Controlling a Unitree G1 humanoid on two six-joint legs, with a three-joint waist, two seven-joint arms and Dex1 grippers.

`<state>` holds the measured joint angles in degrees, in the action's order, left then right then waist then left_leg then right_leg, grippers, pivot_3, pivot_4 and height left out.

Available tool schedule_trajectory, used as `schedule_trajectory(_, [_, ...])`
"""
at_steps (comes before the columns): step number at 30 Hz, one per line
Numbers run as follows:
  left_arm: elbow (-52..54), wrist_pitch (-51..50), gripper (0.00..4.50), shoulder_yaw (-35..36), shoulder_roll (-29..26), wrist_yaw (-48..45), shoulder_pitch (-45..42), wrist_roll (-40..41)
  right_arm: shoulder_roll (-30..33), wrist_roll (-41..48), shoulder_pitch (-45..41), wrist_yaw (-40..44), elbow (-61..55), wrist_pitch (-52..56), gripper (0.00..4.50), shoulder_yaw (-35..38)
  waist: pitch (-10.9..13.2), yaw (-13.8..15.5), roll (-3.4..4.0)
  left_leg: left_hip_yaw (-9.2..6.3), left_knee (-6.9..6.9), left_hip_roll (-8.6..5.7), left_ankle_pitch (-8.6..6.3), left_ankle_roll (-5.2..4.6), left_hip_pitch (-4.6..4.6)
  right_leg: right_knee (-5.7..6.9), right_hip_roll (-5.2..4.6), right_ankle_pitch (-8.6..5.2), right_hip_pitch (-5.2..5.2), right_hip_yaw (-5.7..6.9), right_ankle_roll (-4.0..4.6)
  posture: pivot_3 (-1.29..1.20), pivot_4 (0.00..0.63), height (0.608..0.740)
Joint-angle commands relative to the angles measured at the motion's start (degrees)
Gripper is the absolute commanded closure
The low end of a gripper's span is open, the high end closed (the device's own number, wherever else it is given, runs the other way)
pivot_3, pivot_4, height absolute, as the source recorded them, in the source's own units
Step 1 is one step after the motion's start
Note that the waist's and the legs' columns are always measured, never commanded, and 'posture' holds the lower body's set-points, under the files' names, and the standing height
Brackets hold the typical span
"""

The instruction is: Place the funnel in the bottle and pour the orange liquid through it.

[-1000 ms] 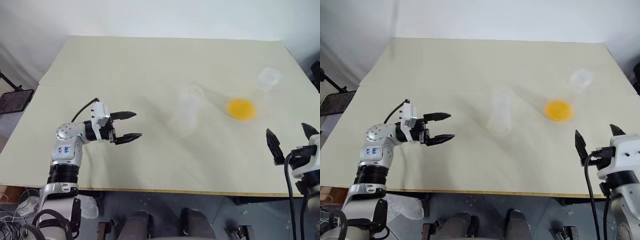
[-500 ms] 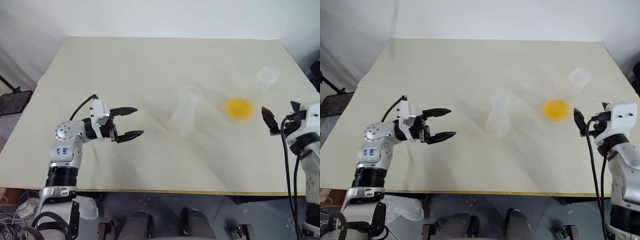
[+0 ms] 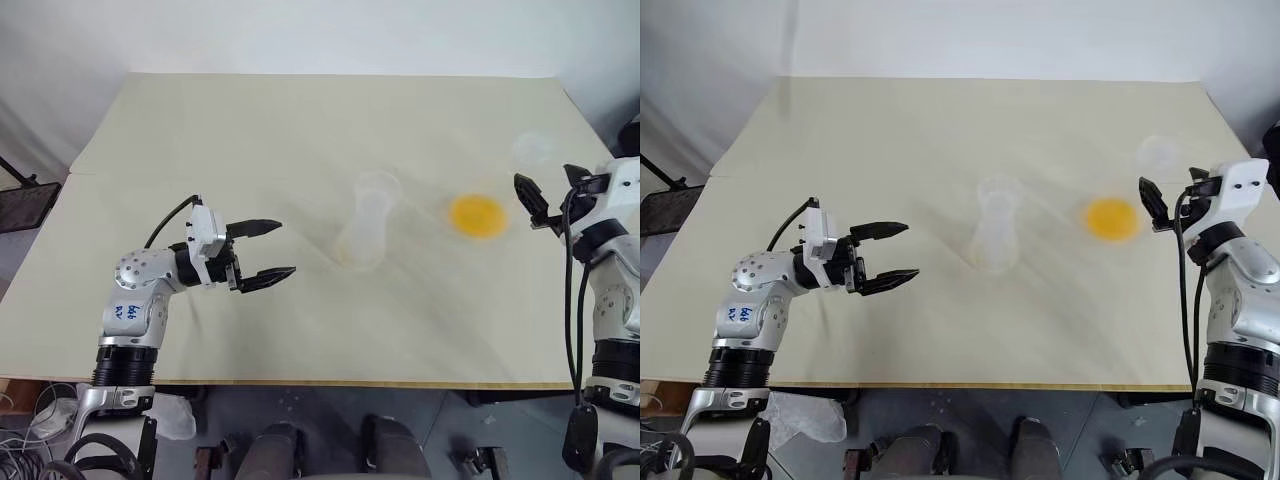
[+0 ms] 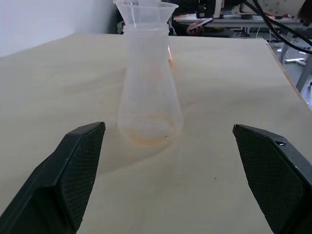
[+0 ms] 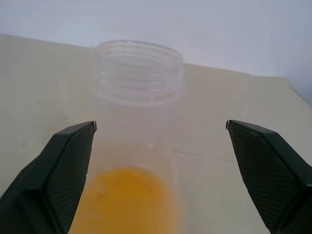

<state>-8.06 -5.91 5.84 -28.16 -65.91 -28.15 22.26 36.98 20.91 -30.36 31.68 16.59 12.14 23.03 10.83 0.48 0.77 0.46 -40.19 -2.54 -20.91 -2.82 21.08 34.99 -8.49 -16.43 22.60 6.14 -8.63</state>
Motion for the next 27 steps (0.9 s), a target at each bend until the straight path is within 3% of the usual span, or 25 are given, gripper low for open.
schedule_trajectory(1, [3.0,-0.2,0.04,0.5,-0.9,0.9,0.7,1.3,1.0,1.4,-1.3,1.7,-0.6,-1.1,0.0,0.6,0.0,0.0,0.0,0.0,0.0,0.0,0.0,0.0,0.01,-0.01,0.0,0.0,0.0,0.0,0.0,0.0,0.15,0.74])
schedule_trajectory(22, [3.4,0.5,0.04,0.0,-1.0,2.0,0.7,0.9,0.1,-1.6,-15.4,5.1,20.7,-9.0,0.0,-4.2,0.0,-0.7,0.01,-0.01,0.03,0.01,0.0,0.01,0.02,-0.05,0.0,0.0,0.01,0.01,0.0,0.0,0.15,0.74])
schedule_trajectory(25, [3.7,0.6,0.0,0.0,-1.0,2.1,1.0,0.9,-0.4,-0.7,-15.6,5.1,20.3,-8.3,0.65,-3.8,0.0,-0.7,0.01,-0.04,0.02,0.0,0.0,0.0,0.05,-0.06,-0.02,0.0,0.01,0.02,0.0,0.0,0.15,0.74])
schedule_trajectory(27, [4.0,0.6,0.0,-0.1,-0.9,2.1,1.3,1.0,-0.7,-0.3,-15.1,5.3,18.9,-7.7,1.31,-3.7,0.0,-0.7,0.01,-0.04,0.02,-0.01,0.0,0.0,0.05,-0.06,-0.02,0.0,0.01,0.02,0.0,0.0,0.15,0.74])
